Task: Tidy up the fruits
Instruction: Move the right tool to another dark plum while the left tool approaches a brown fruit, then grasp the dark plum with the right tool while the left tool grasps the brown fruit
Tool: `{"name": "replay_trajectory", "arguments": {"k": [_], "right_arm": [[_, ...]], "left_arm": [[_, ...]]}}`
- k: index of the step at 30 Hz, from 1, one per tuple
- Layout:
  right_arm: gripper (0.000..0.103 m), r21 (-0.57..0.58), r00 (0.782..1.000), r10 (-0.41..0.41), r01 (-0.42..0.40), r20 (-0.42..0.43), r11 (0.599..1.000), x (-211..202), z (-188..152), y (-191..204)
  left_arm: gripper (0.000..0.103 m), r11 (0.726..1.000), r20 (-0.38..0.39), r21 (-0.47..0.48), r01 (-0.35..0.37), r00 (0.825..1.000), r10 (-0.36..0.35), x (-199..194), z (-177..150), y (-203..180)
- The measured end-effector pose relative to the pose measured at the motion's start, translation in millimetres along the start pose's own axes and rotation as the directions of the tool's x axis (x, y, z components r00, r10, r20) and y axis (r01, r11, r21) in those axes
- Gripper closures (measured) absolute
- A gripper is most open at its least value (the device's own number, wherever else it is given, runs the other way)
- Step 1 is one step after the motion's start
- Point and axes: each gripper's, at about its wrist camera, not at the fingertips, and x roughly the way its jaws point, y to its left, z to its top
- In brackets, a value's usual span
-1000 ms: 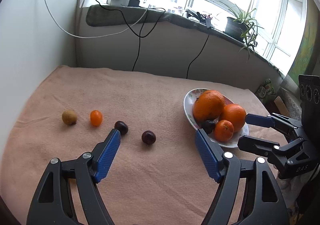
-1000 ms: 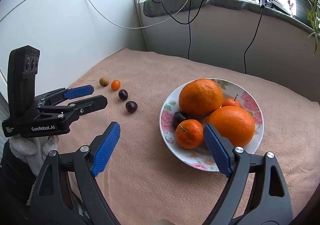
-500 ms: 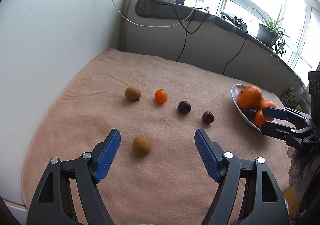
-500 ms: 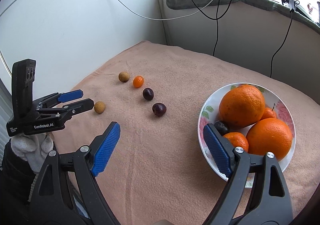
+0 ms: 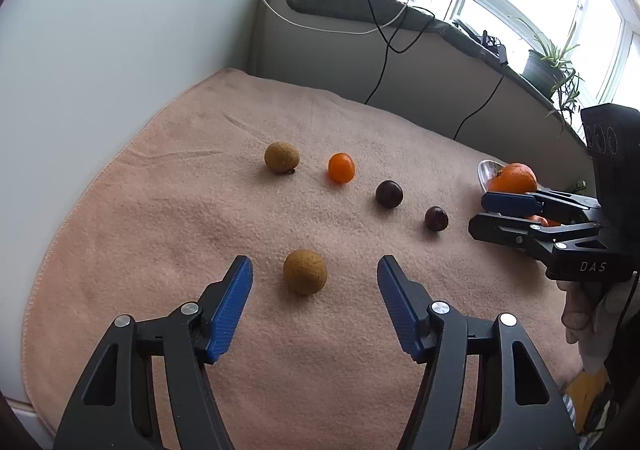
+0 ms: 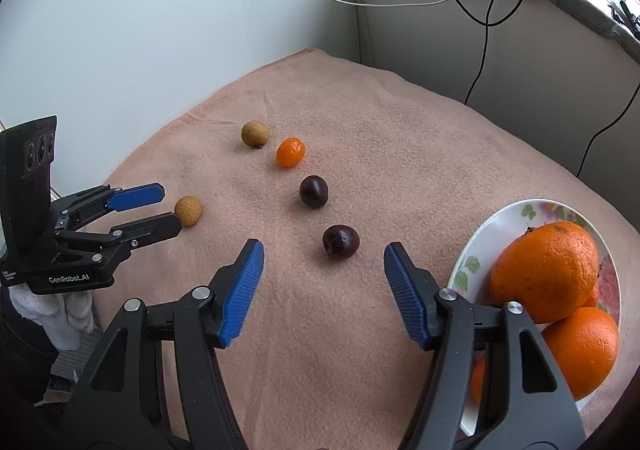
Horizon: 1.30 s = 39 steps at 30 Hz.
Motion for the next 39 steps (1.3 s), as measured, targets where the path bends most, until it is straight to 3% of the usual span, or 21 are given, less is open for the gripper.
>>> {"name": "replay_trajectory", "arguments": {"k": [4,19,24,28,39], "right_arm": [[0.052,-0.007,1.000,-0.017,0.017,-0.026,1.000,14,5,-2],[0.066,-0.031,0.994,-0.039,0.036,-0.101,0.999,45,10,-4],[0.076,-0.032,0.993,-0.041,0.038,-0.111,0.999,49,8,-6],[0.076,-0.023,0.994,-0.037,0.035,-0.105,0.999,48,8,-6],[0.076,0.011,0.999,-0.022,0.022,-0.031,1.000,22,9,-12]], "left_arm": [[0.049,1.000,-0.012,-0.003,0.005,1.000,-0.005,3,-1,3],[0.064,1.000,-0.047,-0.012,-0.006,0.999,0.005,15,-3,10],[0.073,1.000,-0.048,-0.016,-0.009,0.999,0.008,18,-2,11],[0.079,1.000,-0.046,-0.021,-0.003,0.999,0.002,19,-1,12],[0.079,1.000,-0.024,-0.029,0.011,1.000,-0.012,9,2,10]]}}
